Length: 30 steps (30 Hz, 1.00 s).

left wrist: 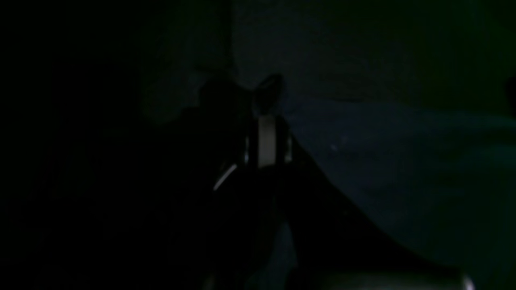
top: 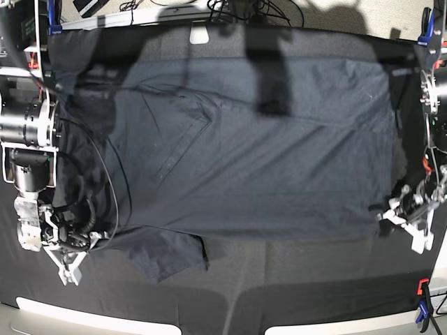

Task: Layout the t-shirt on the table in an organized manner, then fold the t-shirt properly
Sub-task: 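Lift the hem with both grippers and carry it toward the collar, then lay the hem down over the collar and open both grippers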

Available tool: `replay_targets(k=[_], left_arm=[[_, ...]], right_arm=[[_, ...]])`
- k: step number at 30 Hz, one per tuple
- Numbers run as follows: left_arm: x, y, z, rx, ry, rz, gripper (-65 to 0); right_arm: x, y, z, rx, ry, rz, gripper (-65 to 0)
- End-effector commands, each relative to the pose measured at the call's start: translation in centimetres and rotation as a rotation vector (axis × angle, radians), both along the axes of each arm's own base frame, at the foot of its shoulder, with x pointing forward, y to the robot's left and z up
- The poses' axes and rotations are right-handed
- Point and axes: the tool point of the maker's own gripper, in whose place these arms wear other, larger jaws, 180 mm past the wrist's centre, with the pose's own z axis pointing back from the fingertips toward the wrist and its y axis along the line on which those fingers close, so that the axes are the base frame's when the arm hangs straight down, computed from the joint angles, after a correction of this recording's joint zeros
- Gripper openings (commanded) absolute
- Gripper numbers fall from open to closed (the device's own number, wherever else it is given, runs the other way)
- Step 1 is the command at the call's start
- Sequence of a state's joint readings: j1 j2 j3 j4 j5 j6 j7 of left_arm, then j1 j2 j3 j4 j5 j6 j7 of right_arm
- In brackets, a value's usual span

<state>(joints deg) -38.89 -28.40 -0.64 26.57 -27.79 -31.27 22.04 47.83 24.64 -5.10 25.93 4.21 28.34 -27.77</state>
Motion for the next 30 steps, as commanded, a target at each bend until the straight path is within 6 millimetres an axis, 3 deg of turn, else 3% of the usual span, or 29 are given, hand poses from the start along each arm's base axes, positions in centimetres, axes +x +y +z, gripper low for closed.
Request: replay_targets(k=[1, 5, 10, 17, 22, 30], left_arm=[[1.7, 0.9, 3.3, 0.005, -0.082, 0.012, -65.0], [0.8, 1.7, 4.3, -0.047, -0.128, 0.051, -65.0], [-2.1, 4.0, 4.8, -0.096, -0.203, 0.133, -65.0], [-5.7, 3.7, 5.5, -0.103, -0.238, 0.086, -65.0], [-8.8, 3.3, 5.6, -0.097, -0.216, 0.057, -65.0], [-14.7, 3.1, 4.7, -0.081, -0.202, 0.088, -65.0]], right_arm=[[2.0, -0.5, 3.5, -0.007, -0.09, 0.007, -65.0], [1.4, -0.3, 4.3, -0.053, -0.131, 0.046, -65.0], [-0.7, -0.4, 5.0, -0.059, -0.193, 0.074, -65.0], [-4.2, -1.7, 6.3, -0.06, -0.282, 0.042, -65.0], [-7.5, -2.3, 6.8, -0.05, -0.322, 0.018, -65.0], [-14.1, -2.3, 5.7, -0.075, -0.297, 0.021, -65.0]])
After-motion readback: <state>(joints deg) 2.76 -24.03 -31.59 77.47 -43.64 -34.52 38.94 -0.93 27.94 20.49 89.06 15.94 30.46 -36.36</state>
